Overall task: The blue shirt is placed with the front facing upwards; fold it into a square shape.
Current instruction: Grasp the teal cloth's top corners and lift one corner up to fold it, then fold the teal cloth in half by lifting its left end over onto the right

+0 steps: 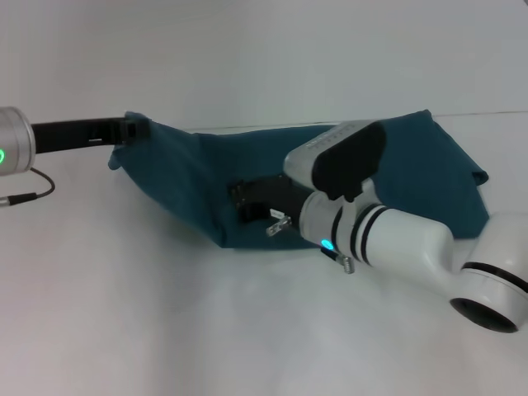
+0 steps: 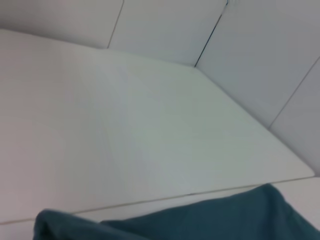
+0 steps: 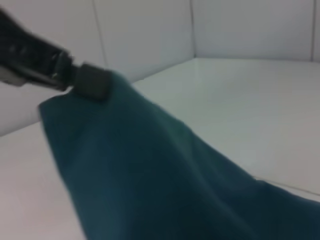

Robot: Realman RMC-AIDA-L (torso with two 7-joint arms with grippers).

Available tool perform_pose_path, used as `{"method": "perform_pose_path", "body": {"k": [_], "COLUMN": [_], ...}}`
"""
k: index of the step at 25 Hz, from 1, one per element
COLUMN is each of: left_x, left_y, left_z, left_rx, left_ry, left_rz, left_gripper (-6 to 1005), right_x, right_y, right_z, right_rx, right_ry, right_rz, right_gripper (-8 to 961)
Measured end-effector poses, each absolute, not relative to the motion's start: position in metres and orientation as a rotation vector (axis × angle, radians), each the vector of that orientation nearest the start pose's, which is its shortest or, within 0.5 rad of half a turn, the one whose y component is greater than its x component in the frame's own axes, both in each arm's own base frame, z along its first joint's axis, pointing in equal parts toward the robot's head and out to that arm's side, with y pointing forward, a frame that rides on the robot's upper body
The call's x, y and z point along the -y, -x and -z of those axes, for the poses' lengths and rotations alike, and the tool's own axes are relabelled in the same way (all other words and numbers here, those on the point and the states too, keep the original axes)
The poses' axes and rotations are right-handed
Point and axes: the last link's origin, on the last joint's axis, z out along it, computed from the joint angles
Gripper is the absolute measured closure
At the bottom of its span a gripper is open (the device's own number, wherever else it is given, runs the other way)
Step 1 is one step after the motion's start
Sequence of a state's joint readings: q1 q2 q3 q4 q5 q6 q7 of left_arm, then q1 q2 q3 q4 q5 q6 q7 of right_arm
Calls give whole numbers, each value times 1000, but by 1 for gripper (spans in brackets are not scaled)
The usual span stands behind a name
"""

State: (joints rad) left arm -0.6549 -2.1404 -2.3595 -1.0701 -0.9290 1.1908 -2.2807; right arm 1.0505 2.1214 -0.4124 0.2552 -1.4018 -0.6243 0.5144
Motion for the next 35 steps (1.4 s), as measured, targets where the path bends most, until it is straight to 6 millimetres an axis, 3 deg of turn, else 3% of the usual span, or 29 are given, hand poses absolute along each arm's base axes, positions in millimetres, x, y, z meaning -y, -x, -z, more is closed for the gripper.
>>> {"method": "perform_pose_path", "body": {"k": [25, 28, 35], "left_x": [-426, -426, -425], "left_y": [173, 173, 175], "left_z": [-46, -46, -48], "left_rx": [1081, 1080, 1084], "left_ry": [2297, 2297, 2299], "left_rz": [604, 604, 601], "left_gripper": [997, 997, 997], "right_x": [-378, -375, -361], "right_y": [-127, -137, -206], "right_z": [180, 175, 131], "right_rx": [-636, -687, -855], "right_ry": [2509, 2474, 2167], "right_rz": [-524, -578, -846], "right_gripper": [954, 954, 954]}}
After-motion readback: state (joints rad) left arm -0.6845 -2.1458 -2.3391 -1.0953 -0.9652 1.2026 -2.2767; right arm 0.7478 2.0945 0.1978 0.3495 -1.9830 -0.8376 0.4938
